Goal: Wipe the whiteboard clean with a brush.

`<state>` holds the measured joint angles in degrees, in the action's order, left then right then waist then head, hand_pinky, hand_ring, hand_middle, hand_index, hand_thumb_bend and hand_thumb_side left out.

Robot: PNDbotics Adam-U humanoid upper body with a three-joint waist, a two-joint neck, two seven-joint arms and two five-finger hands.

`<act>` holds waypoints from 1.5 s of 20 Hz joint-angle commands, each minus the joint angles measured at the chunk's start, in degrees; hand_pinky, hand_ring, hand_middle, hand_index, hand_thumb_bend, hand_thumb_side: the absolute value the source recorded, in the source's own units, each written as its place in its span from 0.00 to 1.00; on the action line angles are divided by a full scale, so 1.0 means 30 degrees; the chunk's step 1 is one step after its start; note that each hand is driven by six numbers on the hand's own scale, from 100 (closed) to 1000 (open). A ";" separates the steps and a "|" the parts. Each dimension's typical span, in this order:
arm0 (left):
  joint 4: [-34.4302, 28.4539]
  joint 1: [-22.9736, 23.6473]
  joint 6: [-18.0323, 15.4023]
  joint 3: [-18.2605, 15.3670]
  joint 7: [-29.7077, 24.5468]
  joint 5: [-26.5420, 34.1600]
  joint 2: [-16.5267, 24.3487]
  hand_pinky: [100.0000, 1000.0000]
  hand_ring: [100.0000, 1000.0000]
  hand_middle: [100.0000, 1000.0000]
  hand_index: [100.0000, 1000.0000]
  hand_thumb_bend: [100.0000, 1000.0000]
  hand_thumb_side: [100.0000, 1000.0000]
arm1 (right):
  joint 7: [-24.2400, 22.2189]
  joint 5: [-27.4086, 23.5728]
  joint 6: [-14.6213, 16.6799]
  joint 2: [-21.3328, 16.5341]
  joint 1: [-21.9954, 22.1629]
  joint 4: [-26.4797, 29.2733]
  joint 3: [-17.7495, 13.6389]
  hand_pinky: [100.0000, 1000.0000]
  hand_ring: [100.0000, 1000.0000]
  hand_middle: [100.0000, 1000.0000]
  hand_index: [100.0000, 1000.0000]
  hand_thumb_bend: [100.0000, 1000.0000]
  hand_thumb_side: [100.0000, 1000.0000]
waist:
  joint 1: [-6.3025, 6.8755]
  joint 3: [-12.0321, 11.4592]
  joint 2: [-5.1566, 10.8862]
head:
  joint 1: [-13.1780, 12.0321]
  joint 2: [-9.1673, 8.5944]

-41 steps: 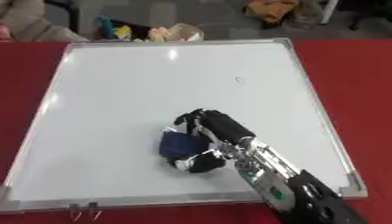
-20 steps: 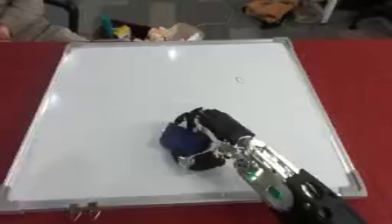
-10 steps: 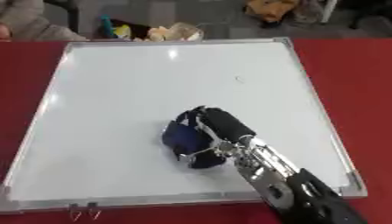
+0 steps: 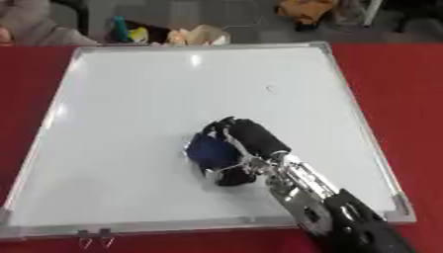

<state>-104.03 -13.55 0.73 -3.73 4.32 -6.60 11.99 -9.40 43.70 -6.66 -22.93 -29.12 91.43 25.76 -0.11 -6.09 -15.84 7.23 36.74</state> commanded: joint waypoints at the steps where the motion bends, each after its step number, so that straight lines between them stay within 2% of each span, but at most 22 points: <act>1: -0.0325 -0.0193 -0.0039 0.0070 -0.0069 0.0018 0.0056 0.35 0.65 0.50 0.56 0.16 0.95 | 0.0156 0.0140 -0.0100 -0.0196 -0.0351 0.0161 -0.0299 0.50 0.64 0.46 0.79 0.09 0.20 | 0.0021 -0.0046 0.0279 | 0.0066 0.0028; 9: -0.0332 -0.0167 -0.0029 0.0065 -0.0061 0.0016 0.0050 0.35 0.65 0.50 0.56 0.16 0.95 | 0.0337 0.0293 -0.0319 -0.0203 -0.0563 0.0214 -0.0568 0.50 0.63 0.46 0.79 0.08 0.20 | 0.0008 -0.0042 0.0289 | 0.0103 -0.0047; 11: -0.0333 -0.0157 -0.0028 0.0062 -0.0060 0.0016 0.0050 0.35 0.65 0.50 0.56 0.16 0.95 | 0.0366 0.0336 -0.0371 -0.0211 -0.0609 0.0218 -0.0610 0.46 0.62 0.46 0.79 0.08 0.20 | 0.0009 -0.0039 0.0297 | 0.0117 -0.0053; 12: -0.0332 -0.0151 -0.0027 0.0060 -0.0058 0.0017 0.0049 0.35 0.65 0.50 0.56 0.16 0.95 | 0.0385 0.0362 -0.0404 -0.0217 -0.0636 0.0228 -0.0638 0.42 0.61 0.46 0.79 0.07 0.19 | 0.0011 -0.0037 0.0303 | 0.0126 -0.0058; 16: -0.0331 -0.0133 -0.0026 0.0055 -0.0051 0.0018 0.0046 0.35 0.65 0.50 0.56 0.16 0.95 | 0.0441 0.0456 -0.0543 -0.0233 -0.0717 0.0287 -0.0717 0.39 0.58 0.45 0.79 0.07 0.18 | 0.0019 -0.0021 0.0312 | 0.0141 -0.0081; 18: -0.0330 -0.0129 -0.0024 0.0054 -0.0047 0.0018 0.0045 0.35 0.65 0.50 0.56 0.16 0.95 | 0.0478 0.0506 -0.0621 -0.0252 -0.0780 0.0317 -0.0766 0.33 0.51 0.45 0.79 0.05 0.17 | 0.0017 -0.0017 0.0317 | 0.0154 -0.0086; 22: -0.0332 -0.0117 -0.0024 0.0057 -0.0046 0.0016 0.0039 0.35 0.65 0.50 0.56 0.16 0.95 | 0.0568 0.0586 -0.0815 -0.0286 -0.0922 0.0398 -0.0875 0.25 0.45 0.44 0.79 0.04 0.16 | 0.0009 -0.0027 0.0319 | 0.0163 -0.0097; 24: -0.0334 -0.0115 -0.0024 0.0056 -0.0047 0.0014 0.0037 0.35 0.65 0.50 0.56 0.16 0.95 | 0.0622 0.0589 -0.0920 -0.0297 -0.0970 0.0451 -0.0931 0.18 0.43 0.44 0.78 0.03 0.15 | 0.0008 -0.0041 0.0313 | 0.0162 -0.0109; 27: -0.0337 -0.0113 -0.0021 0.0047 -0.0036 0.0015 0.0039 0.35 0.65 0.50 0.56 0.16 0.95 | 0.0700 0.0590 -0.1075 -0.0321 -0.1041 0.0512 -0.1018 0.15 0.41 0.44 0.78 0.00 0.16 | 0.0002 -0.0063 0.0303 | 0.0160 -0.0115; 30: -0.0338 -0.0114 -0.0018 0.0051 -0.0037 0.0011 0.0036 0.35 0.65 0.50 0.56 0.16 0.95 | 0.0758 0.0634 -0.1219 -0.0374 -0.1173 0.0529 -0.1110 0.15 0.40 0.44 0.78 0.02 0.14 | -0.0020 -0.0085 0.0295 | 0.0166 -0.0144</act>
<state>-104.03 -13.55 0.73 -3.72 4.31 -6.60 11.99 -7.30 45.25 -10.00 -22.96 -31.58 91.67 23.24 -0.20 -6.29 -15.85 7.67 36.70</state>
